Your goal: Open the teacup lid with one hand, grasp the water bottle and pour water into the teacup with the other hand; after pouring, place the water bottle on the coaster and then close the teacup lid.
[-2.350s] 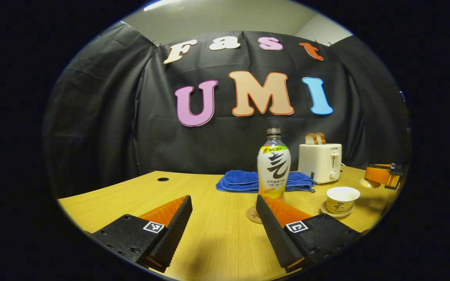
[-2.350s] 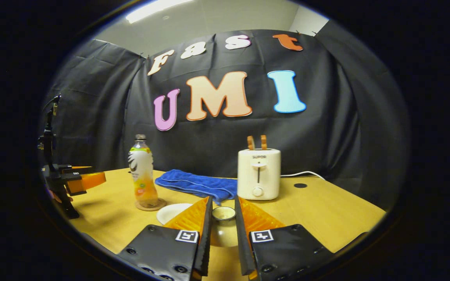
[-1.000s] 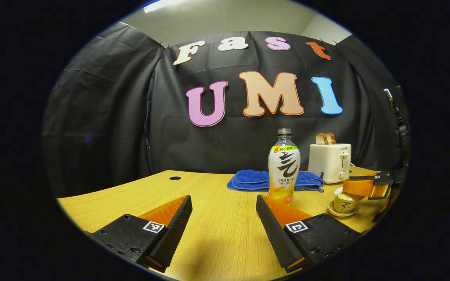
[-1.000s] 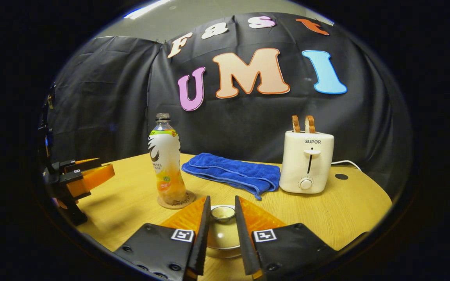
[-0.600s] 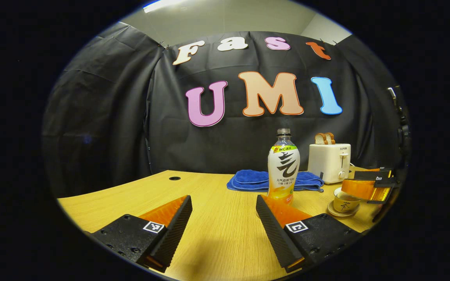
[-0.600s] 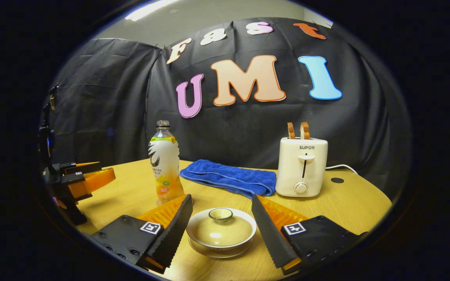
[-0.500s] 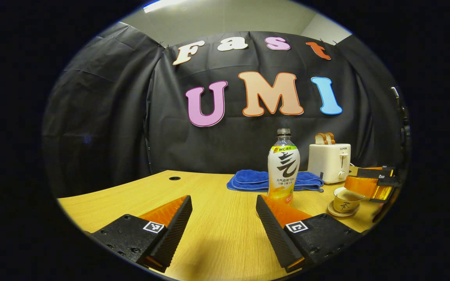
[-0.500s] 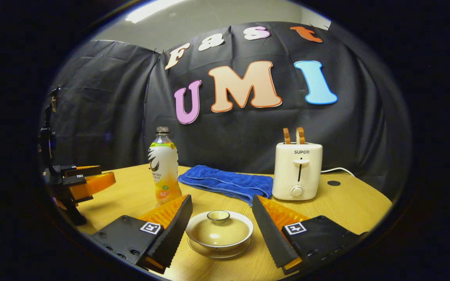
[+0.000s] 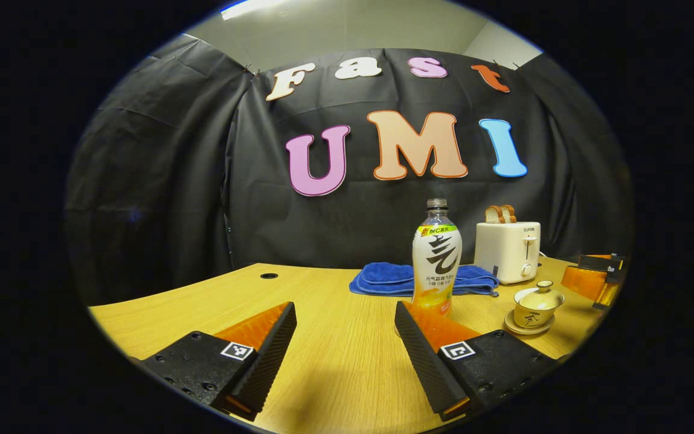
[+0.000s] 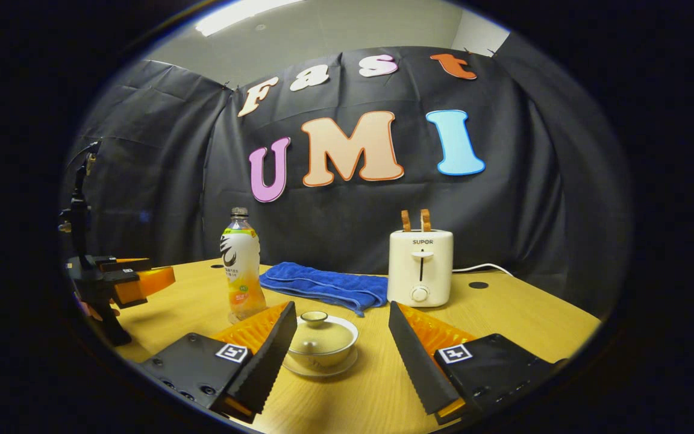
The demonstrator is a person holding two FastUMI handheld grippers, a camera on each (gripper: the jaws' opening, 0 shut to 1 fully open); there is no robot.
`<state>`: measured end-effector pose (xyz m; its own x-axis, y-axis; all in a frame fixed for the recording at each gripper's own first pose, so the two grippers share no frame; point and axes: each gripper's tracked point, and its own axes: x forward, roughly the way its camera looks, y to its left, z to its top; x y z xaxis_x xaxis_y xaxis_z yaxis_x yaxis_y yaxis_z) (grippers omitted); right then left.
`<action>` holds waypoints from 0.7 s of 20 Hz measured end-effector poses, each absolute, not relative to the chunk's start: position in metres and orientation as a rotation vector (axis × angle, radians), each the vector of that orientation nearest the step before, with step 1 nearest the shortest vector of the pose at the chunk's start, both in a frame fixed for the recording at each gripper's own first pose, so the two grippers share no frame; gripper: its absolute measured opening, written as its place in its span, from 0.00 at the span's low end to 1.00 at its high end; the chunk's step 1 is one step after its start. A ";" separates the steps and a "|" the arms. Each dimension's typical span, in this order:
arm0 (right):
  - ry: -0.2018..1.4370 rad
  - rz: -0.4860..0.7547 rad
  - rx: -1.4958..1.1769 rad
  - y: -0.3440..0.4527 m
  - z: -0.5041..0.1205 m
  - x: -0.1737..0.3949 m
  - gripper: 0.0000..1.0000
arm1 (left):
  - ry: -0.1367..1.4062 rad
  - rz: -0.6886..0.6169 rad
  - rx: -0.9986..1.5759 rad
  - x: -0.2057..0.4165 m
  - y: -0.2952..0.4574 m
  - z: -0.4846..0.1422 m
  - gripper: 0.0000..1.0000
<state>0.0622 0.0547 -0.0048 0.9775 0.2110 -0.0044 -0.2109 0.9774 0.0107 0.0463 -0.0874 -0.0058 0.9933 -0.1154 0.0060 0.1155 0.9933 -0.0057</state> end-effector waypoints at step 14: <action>-0.005 0.002 0.002 0.006 -0.003 0.041 0.97 | -0.007 -0.102 -0.005 0.039 -0.085 -0.005 0.96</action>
<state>0.0411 0.0057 -0.0025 1.0000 0.0021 0.0049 -0.0021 1.0000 0.0023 0.0386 -0.0847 -0.0053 0.9948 -0.1018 0.0067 0.1018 0.9948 -0.0043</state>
